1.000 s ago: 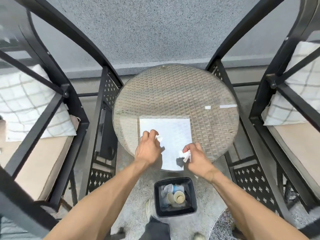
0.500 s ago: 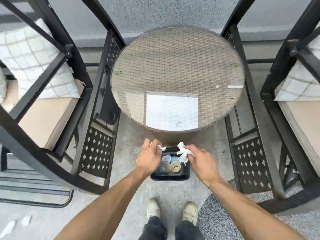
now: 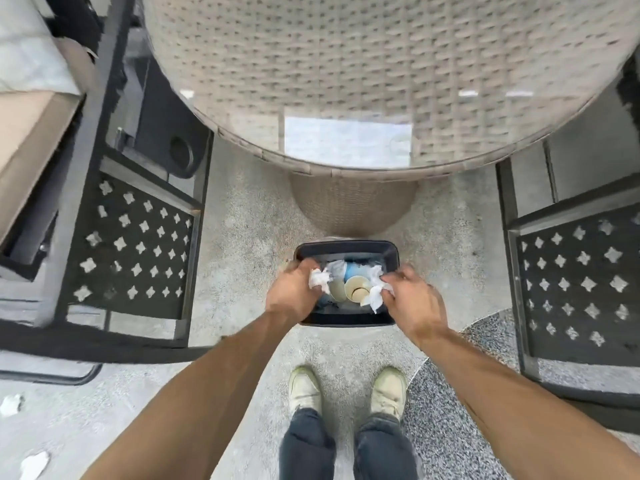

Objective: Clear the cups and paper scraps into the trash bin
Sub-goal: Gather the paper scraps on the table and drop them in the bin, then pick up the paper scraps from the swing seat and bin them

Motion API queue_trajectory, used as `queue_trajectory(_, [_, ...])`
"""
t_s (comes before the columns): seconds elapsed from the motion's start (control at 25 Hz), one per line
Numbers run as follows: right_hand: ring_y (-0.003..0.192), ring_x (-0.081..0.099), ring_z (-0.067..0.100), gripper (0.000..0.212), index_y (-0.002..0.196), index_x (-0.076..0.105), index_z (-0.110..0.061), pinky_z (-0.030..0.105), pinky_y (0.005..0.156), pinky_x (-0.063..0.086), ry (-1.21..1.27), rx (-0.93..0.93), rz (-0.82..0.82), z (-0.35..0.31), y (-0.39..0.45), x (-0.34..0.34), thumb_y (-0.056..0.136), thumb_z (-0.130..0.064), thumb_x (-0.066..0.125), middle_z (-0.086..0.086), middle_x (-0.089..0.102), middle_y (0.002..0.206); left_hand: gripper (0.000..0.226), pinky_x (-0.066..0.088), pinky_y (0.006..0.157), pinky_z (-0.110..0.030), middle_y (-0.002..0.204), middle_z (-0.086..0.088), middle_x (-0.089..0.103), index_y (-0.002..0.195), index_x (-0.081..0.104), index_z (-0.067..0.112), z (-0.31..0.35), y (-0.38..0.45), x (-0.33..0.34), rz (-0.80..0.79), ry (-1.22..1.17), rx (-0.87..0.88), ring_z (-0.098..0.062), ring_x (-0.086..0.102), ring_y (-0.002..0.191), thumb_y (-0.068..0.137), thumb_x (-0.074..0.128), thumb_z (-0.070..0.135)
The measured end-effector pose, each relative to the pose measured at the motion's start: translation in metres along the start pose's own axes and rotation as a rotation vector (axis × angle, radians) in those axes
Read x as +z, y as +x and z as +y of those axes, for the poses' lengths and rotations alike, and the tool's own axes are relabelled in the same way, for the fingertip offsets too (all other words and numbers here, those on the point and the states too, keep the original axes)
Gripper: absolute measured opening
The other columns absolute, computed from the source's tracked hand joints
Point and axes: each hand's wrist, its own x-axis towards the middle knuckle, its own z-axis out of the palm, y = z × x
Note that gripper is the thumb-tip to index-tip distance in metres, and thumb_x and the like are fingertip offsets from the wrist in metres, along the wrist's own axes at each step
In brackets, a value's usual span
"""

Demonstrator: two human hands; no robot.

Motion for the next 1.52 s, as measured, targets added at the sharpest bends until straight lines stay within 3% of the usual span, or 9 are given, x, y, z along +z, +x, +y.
queue_trajectory(0.16, [0.098, 0.057, 0.015, 0.026, 0.118, 0.059, -0.03, 0.024, 0.07, 0.037, -0.232, -0.064, -0.011, 0.0, 0.023, 0.053, 0.093, -0.026, 0.054, -0.004, 0.059, 0.112, 0.044, 0.031, 0.1, -0.045, 0.126, -0.004, 0.054, 0.129, 0.046, 0.025, -0.025, 0.033, 0.053, 0.024, 0.395, 0.134, -0.027, 0.042, 0.121, 0.088, 0.059, 0.034])
queue_trajectory(0.36, [0.107, 0.054, 0.019, 0.025, 0.113, 0.06, -0.025, 0.034, 0.083, 0.044, -0.455, -0.006, -0.155, 0.0, 0.043, 0.086, 0.089, -0.017, 0.059, -0.002, 0.063, 0.105, 0.055, 0.016, 0.11, -0.058, 0.131, -0.006, 0.047, 0.132, 0.039, 0.026, -0.04, 0.049, 0.092, -0.008, 0.588, 0.189, -0.029, 0.034, 0.128, 0.086, 0.058, 0.048])
queue_trajectory(0.56, [0.115, 0.052, 0.023, 0.023, 0.114, 0.06, -0.02, 0.04, 0.091, 0.044, -0.401, 0.071, -0.189, 0.003, 0.041, 0.085, 0.091, -0.026, 0.058, 0.001, 0.063, 0.108, 0.062, 0.02, 0.11, -0.056, 0.132, -0.007, 0.043, 0.135, 0.036, 0.027, -0.044, 0.045, 0.097, 0.036, 0.518, 0.183, -0.029, 0.031, 0.129, 0.083, 0.059, 0.054])
queue_trajectory(0.8, [0.104, 0.043, 0.023, 0.034, 0.115, 0.057, -0.02, 0.038, 0.085, 0.036, -0.336, 0.067, -0.133, 0.001, 0.02, 0.061, 0.089, -0.042, 0.053, 0.001, 0.052, 0.112, 0.065, 0.023, 0.109, -0.051, 0.135, -0.004, 0.041, 0.135, 0.039, 0.028, -0.046, 0.026, 0.075, 0.086, 0.388, 0.155, -0.028, 0.034, 0.127, 0.08, 0.064, 0.052])
queue_trajectory(1.12, [0.106, 0.043, 0.019, 0.044, 0.128, 0.049, -0.026, 0.035, 0.085, 0.037, -0.249, 0.007, 0.036, -0.023, -0.044, -0.02, 0.09, -0.048, 0.045, -0.002, 0.053, 0.117, 0.066, 0.024, 0.109, -0.043, 0.135, 0.0, 0.042, 0.14, 0.035, 0.032, -0.019, -0.042, -0.004, 0.161, 0.211, 0.148, -0.023, 0.037, 0.126, 0.082, 0.063, 0.048])
queue_trajectory(1.28, [0.118, 0.047, 0.018, 0.052, 0.135, 0.046, -0.029, 0.038, 0.094, 0.037, -0.171, -0.07, 0.188, -0.051, -0.081, -0.103, 0.088, -0.052, 0.048, -0.003, 0.053, 0.131, 0.069, 0.022, 0.113, -0.046, 0.141, 0.006, 0.041, 0.14, 0.036, 0.035, 0.004, -0.094, -0.07, 0.27, 0.147, 0.261, -0.018, 0.038, 0.131, 0.079, 0.064, 0.053])
queue_trajectory(1.52, [0.138, 0.033, 0.02, 0.06, 0.138, 0.043, -0.027, 0.046, 0.104, 0.033, -0.188, -0.149, 0.356, -0.088, -0.129, -0.246, 0.09, -0.062, 0.04, -0.003, 0.044, 0.144, 0.078, 0.026, 0.112, -0.048, 0.148, 0.005, 0.04, 0.142, 0.035, 0.035, 0.059, -0.164, -0.202, 0.522, 0.197, 0.446, -0.017, 0.038, 0.135, 0.075, 0.057, 0.066])
